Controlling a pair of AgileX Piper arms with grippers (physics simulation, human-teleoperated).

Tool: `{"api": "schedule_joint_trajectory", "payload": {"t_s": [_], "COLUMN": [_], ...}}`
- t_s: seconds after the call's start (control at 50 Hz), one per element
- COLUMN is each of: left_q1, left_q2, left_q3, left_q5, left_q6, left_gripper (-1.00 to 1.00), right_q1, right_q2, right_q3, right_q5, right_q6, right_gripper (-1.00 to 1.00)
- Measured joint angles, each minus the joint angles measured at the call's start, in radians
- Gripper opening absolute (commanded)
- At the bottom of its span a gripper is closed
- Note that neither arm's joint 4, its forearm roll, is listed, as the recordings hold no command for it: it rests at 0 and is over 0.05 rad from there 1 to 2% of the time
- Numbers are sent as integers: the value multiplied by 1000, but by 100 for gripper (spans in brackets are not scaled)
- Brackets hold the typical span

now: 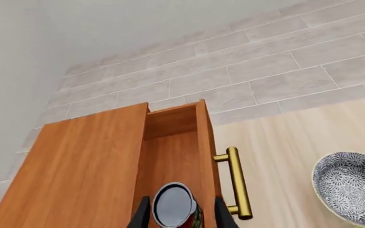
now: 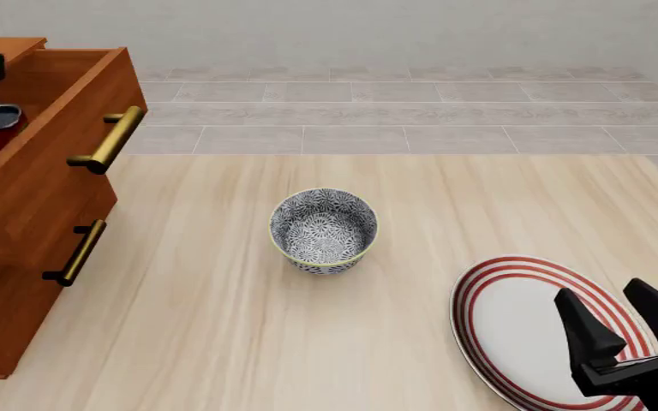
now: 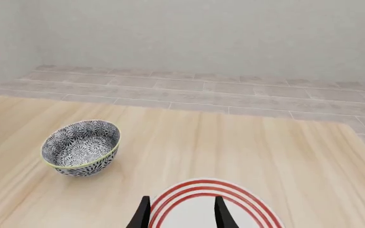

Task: Put the ketchup in the top drawer of the cabinet.

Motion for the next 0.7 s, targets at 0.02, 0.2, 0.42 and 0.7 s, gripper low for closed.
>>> {"api": "schedule_joint_trajectory", "payload": {"t_s": [0.02, 0.2, 0.42, 0.7], "left_q1": [-6, -58, -110, -162], "left_q2": [-7, -74, -148, -233], "left_q3": [2, 34, 77, 123], "left_q5": [2, 21, 44, 73], "left_q6": [2, 15, 18, 17], "left_gripper": [100, 100, 100, 100], "right_q1": [0, 1, 0, 3], "right_q2": [0, 0, 2, 15], "right_q3": [0, 0, 0, 0], "right_q5": [0, 0, 0, -10], "right_q6": [0, -5, -9, -11], "right_gripper": [100, 100, 100, 100]}}
